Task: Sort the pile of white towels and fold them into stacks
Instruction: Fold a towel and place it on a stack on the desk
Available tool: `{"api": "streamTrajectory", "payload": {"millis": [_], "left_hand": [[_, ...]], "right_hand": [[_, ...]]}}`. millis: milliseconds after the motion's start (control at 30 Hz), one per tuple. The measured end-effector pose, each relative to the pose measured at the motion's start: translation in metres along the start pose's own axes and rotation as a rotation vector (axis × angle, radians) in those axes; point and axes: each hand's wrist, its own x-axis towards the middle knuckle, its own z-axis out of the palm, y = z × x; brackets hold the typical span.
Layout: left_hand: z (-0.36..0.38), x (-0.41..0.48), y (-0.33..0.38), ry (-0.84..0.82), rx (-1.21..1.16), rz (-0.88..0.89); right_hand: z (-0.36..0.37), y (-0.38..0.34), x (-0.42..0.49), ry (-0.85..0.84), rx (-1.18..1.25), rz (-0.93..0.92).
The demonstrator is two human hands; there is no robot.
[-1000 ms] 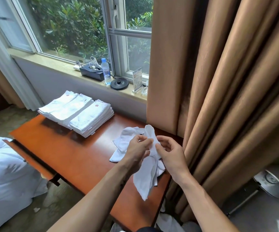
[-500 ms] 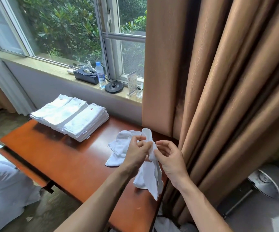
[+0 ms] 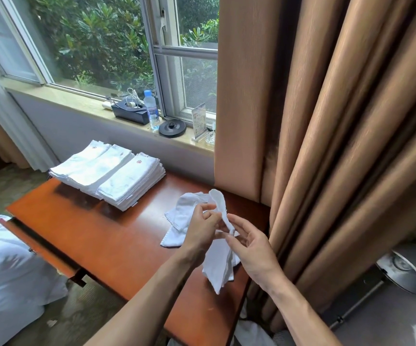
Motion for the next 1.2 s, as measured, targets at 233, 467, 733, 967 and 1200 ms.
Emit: {"api": "streamTrajectory", "payload": {"millis": [233, 467, 733, 967, 1200], "left_hand": [[0.004, -0.001, -0.001, 0.046, 0.023, 0.021], [0.008, -0.007, 0.0, 0.093, -0.023, 0.012], [0.01, -0.012, -0.01, 0.008, 0.11, 0.017], [0.009, -0.021, -0.011, -0.068, 0.262, 0.235], [0.003, -0.014, -0.001, 0.138, 0.281, 0.345]], "right_hand": [[-0.005, 0.004, 0.001, 0.036, -0.071, 0.004], [-0.008, 0.004, -0.003, 0.026, -0.15, -0.005], [-0.006, -0.008, 0.008, 0.075, -0.117, -0.03], [-0.007, -0.018, 0.016, 0.002, 0.022, 0.002], [-0.013, -0.036, 0.019, -0.143, 0.187, 0.062]]}}
